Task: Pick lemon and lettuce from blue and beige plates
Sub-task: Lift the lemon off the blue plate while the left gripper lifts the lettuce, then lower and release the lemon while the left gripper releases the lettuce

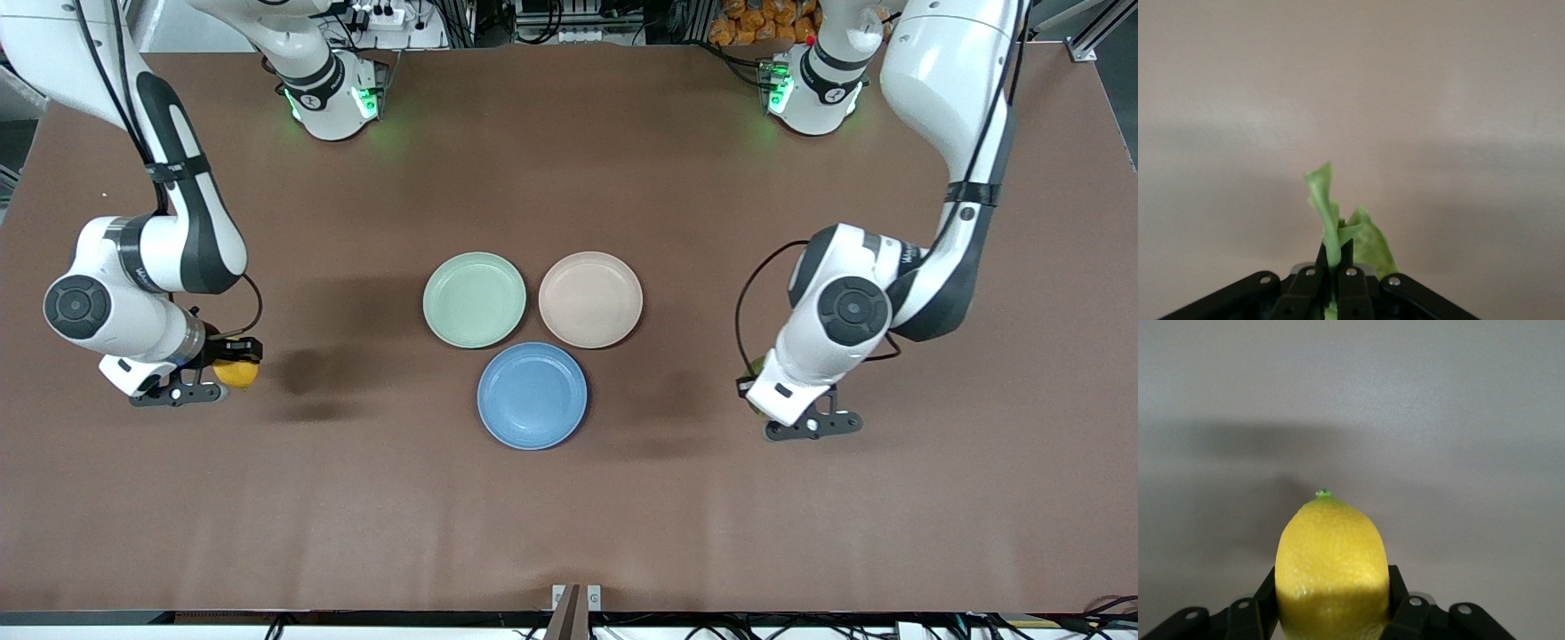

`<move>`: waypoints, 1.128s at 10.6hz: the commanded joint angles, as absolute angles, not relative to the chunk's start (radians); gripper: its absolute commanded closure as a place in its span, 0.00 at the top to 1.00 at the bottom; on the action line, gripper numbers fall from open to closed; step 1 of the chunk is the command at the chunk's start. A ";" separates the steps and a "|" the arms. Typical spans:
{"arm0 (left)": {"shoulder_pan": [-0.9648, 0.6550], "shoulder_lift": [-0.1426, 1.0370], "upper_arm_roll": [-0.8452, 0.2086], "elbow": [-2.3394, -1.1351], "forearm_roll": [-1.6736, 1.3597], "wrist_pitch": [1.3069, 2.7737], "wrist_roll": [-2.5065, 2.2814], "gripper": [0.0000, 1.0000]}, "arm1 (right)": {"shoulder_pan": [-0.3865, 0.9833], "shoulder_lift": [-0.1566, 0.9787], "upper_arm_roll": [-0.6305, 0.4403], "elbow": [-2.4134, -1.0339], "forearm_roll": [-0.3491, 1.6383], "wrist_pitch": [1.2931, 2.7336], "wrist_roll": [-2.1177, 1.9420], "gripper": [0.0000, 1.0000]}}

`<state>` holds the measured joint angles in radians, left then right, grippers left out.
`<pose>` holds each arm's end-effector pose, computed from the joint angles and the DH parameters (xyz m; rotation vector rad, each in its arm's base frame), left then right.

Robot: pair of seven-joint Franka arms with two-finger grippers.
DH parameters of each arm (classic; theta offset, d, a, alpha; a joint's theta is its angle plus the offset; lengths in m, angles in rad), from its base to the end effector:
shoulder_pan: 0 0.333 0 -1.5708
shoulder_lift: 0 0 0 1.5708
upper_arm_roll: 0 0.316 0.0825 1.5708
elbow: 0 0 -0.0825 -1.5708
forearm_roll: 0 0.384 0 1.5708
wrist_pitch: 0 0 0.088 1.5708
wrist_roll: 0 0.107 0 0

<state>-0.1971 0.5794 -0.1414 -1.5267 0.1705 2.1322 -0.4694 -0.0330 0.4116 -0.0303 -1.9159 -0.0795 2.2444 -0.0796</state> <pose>0.6728 -0.2125 0.3259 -3.0883 -0.1027 -0.0890 0.6154 -0.0405 0.2722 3.0706 0.1083 -0.1354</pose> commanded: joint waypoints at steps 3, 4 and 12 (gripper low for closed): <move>-0.100 0.592 -0.153 -1.540 0.183 2.138 -0.260 0.00 | -0.031 0.495 -0.035 -1.963 -0.025 2.376 -0.109 0.00; -0.085 0.601 -0.155 -1.539 0.183 2.144 -0.229 0.00 | -0.031 0.512 -0.035 -1.970 -0.025 2.399 -0.109 0.00; -0.045 0.591 -0.160 -1.554 0.122 2.161 -0.216 1.00 | -0.026 0.450 -0.047 -1.884 -0.025 2.207 -0.101 1.00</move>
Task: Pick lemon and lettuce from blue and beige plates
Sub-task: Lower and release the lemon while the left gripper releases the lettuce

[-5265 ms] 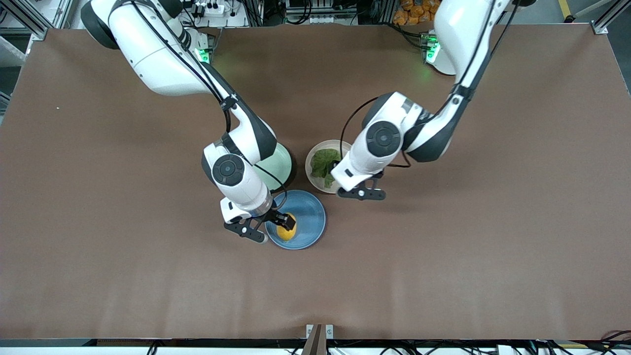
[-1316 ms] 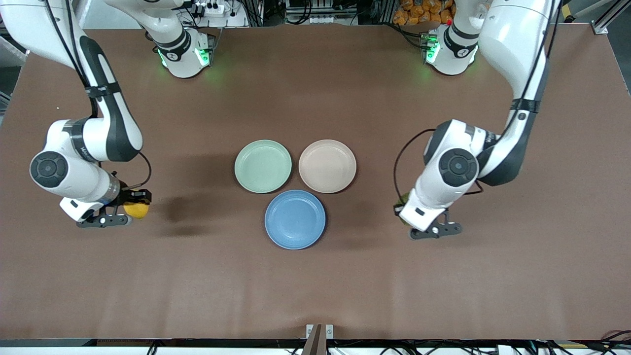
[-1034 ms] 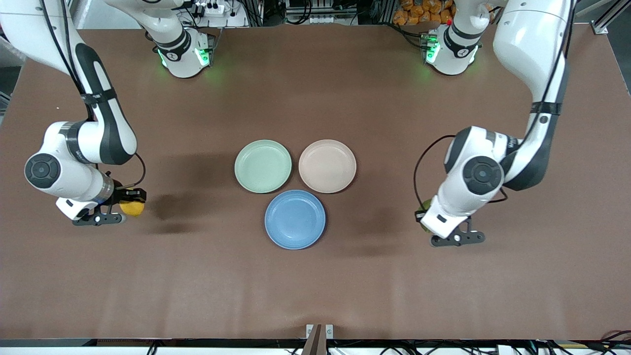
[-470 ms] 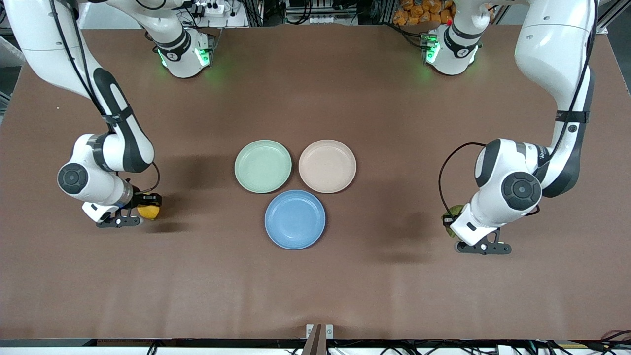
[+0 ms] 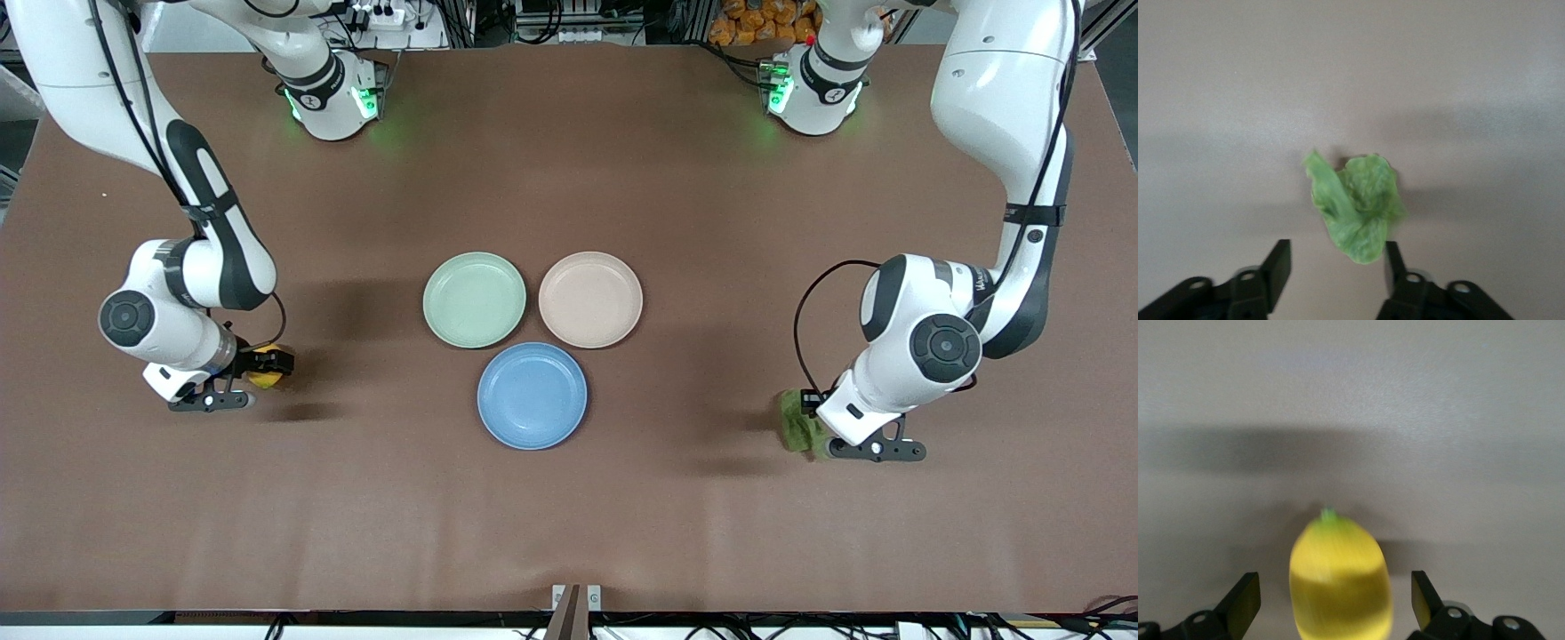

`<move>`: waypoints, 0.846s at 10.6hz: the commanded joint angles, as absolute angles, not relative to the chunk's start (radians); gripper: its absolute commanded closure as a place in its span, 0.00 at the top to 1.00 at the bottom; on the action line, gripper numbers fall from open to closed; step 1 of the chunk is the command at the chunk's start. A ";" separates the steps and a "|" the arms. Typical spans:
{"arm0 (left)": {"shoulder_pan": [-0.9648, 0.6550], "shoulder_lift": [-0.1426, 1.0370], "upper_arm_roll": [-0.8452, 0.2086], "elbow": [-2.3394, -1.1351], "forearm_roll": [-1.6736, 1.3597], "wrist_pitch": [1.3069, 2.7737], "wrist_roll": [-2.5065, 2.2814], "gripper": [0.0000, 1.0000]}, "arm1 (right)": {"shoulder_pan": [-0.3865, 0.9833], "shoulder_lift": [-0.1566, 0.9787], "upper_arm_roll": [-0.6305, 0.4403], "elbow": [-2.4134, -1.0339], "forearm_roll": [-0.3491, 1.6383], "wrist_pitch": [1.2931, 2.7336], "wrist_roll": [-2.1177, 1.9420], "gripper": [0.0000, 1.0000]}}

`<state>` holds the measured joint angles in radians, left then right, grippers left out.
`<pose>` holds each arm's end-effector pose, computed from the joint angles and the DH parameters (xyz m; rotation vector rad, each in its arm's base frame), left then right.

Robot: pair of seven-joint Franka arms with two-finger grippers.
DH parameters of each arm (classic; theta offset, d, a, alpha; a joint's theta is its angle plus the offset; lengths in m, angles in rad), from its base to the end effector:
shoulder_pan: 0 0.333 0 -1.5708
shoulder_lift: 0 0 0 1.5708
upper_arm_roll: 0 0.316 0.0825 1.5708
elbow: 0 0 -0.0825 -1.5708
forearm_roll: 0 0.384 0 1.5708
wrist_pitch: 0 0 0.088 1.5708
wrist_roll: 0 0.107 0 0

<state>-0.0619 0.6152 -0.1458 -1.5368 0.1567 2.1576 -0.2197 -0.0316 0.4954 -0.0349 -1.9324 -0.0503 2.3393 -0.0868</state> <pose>0.6941 -0.1237 0.2986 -3.0972 0.0729 -0.0361 0.6135 -0.0409 0.2214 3.0925 0.0933 -0.1426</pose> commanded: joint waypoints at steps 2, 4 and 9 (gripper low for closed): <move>-0.044 0.536 -0.160 -1.613 0.110 2.161 -0.253 1.00 | -0.025 0.428 -0.048 -1.788 -0.023 2.046 -0.101 1.00; -0.044 0.462 -0.164 -1.692 0.110 2.161 -0.275 1.00 | -0.023 0.399 -0.048 -1.712 -0.023 1.918 -0.104 1.00; -0.043 0.163 -0.164 -2.006 0.092 2.174 -0.275 1.00 | 0.005 0.192 -0.048 -1.680 -0.025 1.729 -0.106 1.00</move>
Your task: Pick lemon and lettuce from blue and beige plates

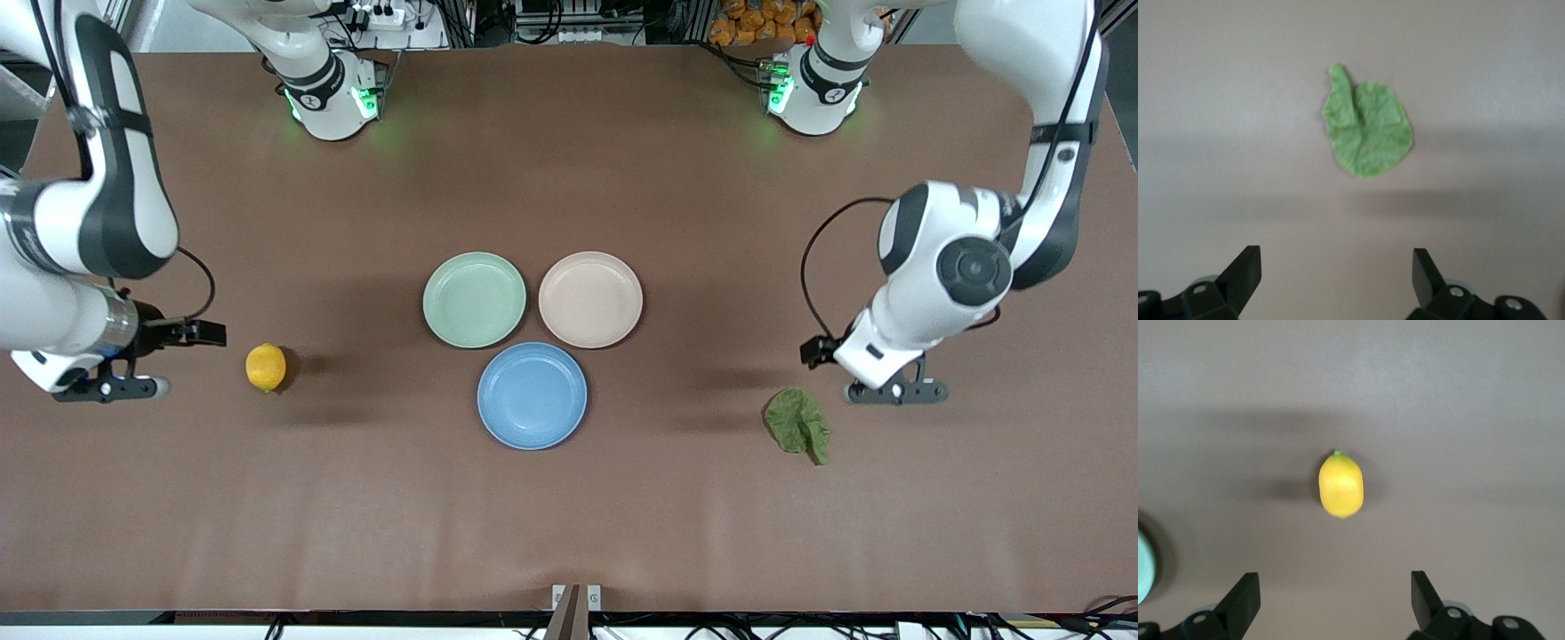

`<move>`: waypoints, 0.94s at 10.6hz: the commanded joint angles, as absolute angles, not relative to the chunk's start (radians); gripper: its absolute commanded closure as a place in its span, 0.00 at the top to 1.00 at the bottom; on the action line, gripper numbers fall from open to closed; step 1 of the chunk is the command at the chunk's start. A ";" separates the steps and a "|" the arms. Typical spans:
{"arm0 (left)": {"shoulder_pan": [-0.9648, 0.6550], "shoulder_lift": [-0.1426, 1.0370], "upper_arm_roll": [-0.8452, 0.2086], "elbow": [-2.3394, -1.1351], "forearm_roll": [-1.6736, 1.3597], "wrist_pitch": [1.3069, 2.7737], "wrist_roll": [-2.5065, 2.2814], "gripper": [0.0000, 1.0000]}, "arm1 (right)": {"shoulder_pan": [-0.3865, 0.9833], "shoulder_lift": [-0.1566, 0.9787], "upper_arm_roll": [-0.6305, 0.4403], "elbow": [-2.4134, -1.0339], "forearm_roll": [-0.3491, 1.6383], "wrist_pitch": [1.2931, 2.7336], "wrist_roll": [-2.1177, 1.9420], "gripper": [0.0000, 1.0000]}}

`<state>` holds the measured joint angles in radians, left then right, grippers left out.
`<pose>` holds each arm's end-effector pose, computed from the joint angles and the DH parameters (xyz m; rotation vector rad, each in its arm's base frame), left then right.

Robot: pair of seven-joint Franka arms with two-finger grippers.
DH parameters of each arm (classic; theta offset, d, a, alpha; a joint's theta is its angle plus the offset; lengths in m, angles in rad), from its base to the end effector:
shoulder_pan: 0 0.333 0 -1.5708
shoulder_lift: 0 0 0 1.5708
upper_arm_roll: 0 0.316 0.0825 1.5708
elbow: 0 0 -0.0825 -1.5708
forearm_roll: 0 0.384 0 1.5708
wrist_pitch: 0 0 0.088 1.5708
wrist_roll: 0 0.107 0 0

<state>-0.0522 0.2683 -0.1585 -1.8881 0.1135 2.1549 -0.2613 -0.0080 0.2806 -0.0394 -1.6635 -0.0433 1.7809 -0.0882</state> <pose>0.6051 -0.1197 0.3672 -3.0907 0.0097 -0.0234 0.6231 -0.0313 0.4309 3.0885 0.0833 -0.2573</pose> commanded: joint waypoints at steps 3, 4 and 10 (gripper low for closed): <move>-0.031 0.091 -0.164 -2.060 0.091 2.174 -0.276 1.00 | 0.005 0.117 -0.046 -1.575 -0.038 1.585 -0.109 1.00; -0.025 0.062 -0.164 -2.077 0.091 2.171 -0.278 1.00 | 0.006 0.118 -0.046 -1.506 -0.041 1.497 -0.106 1.00; -0.034 0.040 -0.166 -1.894 0.071 2.116 -0.258 1.00 | -0.002 0.035 -0.055 -1.437 -0.043 1.453 -0.094 1.00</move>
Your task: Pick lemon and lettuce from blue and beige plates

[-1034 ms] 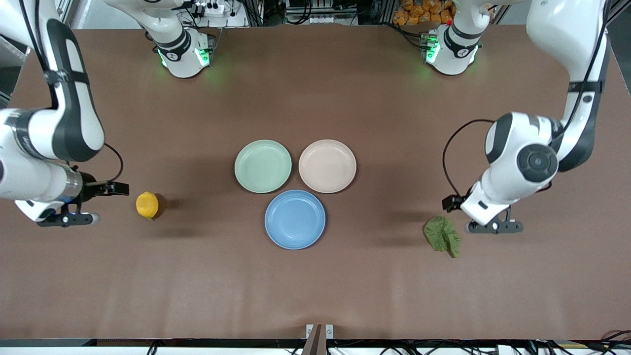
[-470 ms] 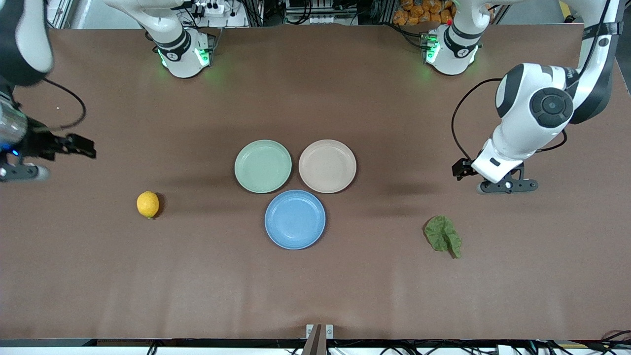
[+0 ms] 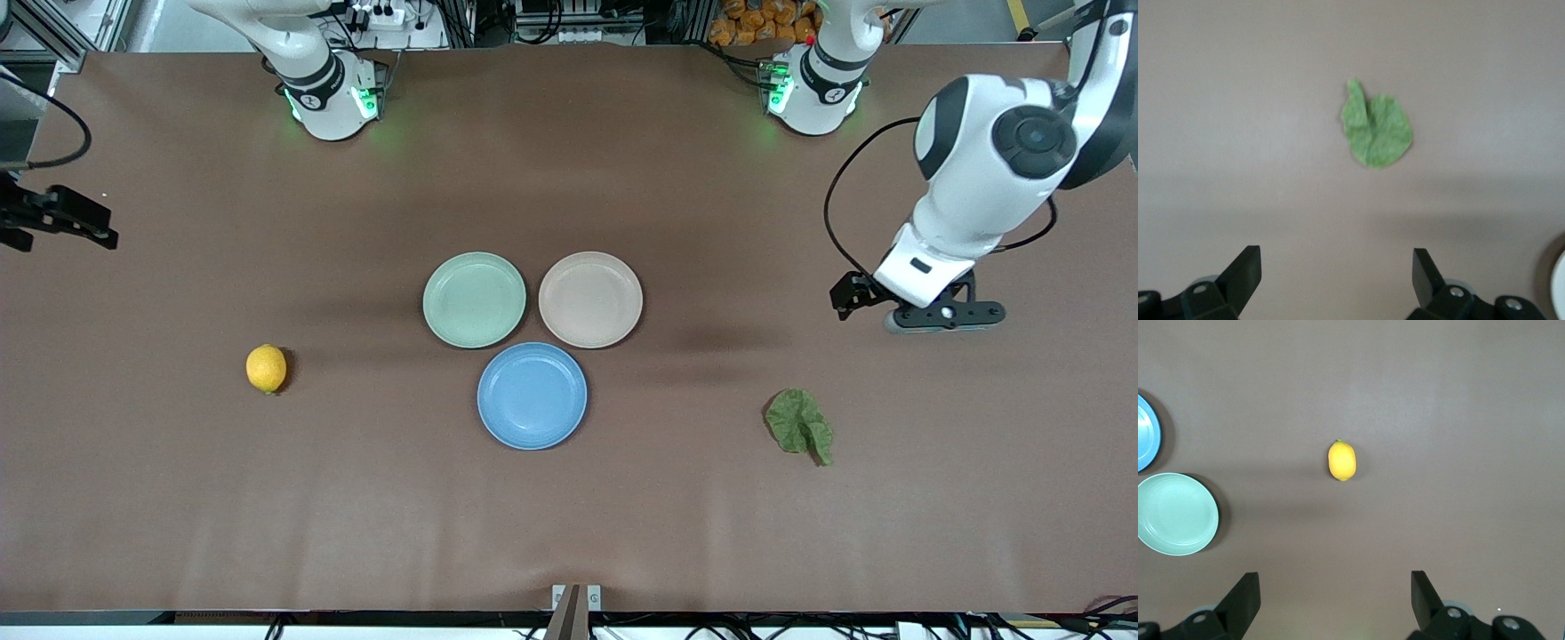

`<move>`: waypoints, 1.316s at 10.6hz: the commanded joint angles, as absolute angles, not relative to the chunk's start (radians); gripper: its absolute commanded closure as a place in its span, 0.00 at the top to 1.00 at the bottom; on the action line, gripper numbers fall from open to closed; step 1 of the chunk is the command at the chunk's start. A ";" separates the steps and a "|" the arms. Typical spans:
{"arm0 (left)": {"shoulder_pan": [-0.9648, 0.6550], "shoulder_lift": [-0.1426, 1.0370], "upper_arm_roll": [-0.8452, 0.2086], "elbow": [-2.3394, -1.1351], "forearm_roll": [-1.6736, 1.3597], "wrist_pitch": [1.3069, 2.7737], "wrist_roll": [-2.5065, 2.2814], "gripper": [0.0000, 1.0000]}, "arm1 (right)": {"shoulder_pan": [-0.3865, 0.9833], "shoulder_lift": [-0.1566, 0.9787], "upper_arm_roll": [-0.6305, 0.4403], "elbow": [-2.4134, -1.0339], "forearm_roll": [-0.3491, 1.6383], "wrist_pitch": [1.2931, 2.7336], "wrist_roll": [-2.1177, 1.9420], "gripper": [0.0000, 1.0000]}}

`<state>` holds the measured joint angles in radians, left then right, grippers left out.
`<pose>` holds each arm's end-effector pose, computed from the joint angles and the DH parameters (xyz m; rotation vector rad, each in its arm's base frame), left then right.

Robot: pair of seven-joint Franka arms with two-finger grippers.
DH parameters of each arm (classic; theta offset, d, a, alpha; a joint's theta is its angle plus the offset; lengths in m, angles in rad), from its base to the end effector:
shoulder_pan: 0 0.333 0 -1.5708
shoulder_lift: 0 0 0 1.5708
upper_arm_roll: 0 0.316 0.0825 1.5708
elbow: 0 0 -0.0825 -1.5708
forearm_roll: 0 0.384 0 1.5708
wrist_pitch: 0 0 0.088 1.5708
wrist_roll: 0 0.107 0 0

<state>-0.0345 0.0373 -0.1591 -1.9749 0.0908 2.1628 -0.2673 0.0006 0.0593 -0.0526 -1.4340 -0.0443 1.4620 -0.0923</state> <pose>0.5698 -0.1072 0.4641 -3.0942 -0.0453 -0.2540 0.5611 -0.0333 0.6460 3.0958 0.0561 -0.0535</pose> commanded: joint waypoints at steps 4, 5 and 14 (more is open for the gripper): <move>-0.041 0.095 -0.170 -1.594 0.011 1.755 -0.232 1.00 | 0.003 0.028 -0.057 -1.445 -0.037 1.525 -0.040 1.00; -0.035 0.065 -0.181 -1.597 -0.004 1.744 -0.230 1.00 | 0.005 0.031 -0.057 -1.445 -0.037 1.534 -0.040 1.00; -0.026 -0.023 -0.167 -1.592 0.026 1.641 -0.161 1.00 | 0.005 0.034 -0.055 -1.443 -0.025 1.543 -0.038 1.00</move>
<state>-0.0330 -0.0014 -0.1658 -1.5941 0.0165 1.6718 -0.1836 0.0004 0.0389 -0.0533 -1.4371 -0.0426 1.5348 -0.0542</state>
